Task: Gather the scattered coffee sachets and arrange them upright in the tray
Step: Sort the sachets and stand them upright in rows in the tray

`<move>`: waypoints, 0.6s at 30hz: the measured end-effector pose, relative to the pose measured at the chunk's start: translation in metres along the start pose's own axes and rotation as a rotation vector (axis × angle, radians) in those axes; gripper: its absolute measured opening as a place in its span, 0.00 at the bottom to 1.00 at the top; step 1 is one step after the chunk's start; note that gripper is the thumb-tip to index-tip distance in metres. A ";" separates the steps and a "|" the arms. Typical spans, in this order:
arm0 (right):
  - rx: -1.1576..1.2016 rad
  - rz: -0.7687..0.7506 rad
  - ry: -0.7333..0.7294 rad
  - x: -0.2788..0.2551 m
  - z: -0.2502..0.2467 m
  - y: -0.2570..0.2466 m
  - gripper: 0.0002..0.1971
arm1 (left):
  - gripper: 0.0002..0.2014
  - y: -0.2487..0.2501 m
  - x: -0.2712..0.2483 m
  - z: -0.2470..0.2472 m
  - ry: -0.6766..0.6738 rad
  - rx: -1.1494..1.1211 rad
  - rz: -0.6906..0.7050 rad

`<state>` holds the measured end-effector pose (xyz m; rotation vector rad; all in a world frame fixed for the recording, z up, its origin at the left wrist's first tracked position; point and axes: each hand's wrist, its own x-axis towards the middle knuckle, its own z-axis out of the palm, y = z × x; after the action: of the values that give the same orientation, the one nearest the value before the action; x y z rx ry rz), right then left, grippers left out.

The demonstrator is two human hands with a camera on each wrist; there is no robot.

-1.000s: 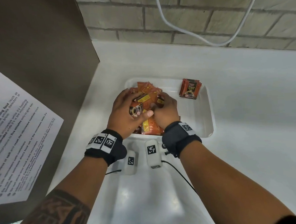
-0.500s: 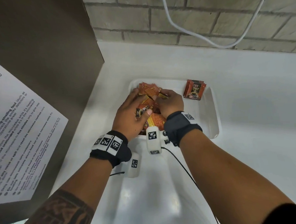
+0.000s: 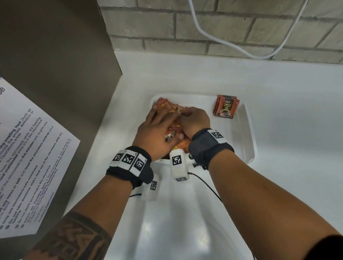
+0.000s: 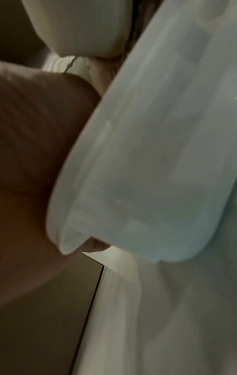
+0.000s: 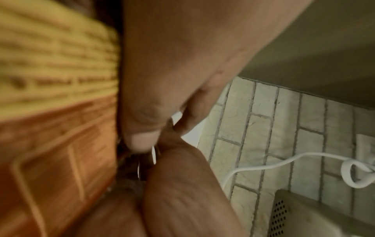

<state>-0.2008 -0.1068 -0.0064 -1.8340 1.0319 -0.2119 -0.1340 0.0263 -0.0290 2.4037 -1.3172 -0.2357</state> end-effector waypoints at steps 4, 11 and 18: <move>0.000 0.022 -0.008 -0.002 -0.010 0.001 0.13 | 0.34 0.002 0.001 0.001 -0.023 0.071 -0.042; -0.385 0.072 -0.024 -0.014 -0.076 0.014 0.19 | 0.33 -0.001 -0.001 0.005 -0.021 0.100 -0.044; -0.756 0.257 -0.157 -0.037 -0.064 0.026 0.26 | 0.31 0.001 -0.002 0.008 0.035 0.087 -0.048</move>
<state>-0.2738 -0.1268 0.0153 -2.2932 1.3286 0.5404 -0.1385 0.0259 -0.0364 2.5017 -1.2807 -0.1518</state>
